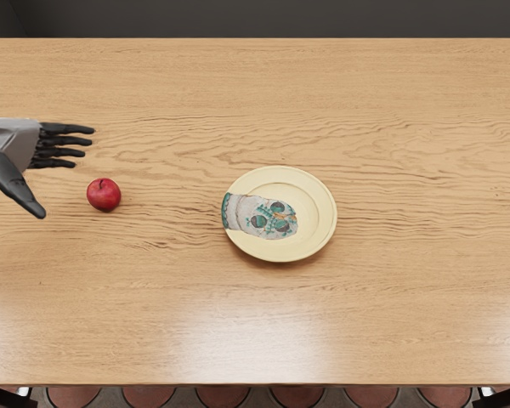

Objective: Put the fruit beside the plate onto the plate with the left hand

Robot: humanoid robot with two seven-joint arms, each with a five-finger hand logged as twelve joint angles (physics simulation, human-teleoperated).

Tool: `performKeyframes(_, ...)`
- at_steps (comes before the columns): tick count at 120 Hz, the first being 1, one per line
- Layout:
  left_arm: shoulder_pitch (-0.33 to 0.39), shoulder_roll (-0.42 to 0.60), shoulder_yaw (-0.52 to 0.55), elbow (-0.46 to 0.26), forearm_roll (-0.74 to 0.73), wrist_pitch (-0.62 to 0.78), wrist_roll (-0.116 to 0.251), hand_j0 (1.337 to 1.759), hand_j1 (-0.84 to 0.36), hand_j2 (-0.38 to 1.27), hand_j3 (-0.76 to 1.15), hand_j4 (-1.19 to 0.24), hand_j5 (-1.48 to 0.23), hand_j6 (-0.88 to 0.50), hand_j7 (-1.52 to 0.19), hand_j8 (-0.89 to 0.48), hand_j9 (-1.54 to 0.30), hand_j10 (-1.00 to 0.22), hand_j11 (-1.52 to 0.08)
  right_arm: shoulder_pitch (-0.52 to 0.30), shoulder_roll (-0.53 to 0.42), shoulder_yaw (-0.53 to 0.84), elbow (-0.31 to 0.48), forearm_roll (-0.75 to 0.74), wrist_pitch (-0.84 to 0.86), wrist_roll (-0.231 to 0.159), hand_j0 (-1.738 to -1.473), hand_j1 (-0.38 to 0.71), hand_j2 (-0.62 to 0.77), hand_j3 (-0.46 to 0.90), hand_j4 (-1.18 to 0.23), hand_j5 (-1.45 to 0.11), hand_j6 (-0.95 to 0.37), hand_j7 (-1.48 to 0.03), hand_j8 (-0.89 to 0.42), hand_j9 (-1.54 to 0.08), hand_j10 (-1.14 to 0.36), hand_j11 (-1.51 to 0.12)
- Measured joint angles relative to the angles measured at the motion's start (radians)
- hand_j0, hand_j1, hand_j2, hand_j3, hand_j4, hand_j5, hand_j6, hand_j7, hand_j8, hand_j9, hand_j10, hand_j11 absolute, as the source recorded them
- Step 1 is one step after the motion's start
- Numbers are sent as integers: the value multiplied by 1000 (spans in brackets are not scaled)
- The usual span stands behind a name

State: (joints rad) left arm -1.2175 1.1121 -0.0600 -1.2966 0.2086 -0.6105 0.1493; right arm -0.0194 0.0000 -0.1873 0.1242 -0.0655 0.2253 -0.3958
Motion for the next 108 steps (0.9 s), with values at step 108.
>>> performKeyframes(108,-494,-642,956,96,-182,874,120,1658,334,3,0,-14,-17,-14,-17,-14,-17,-14,-17,-8,0,0,0,0,0,0,-1658,-349,0,0,0,0,0,0,0,0,0,0)
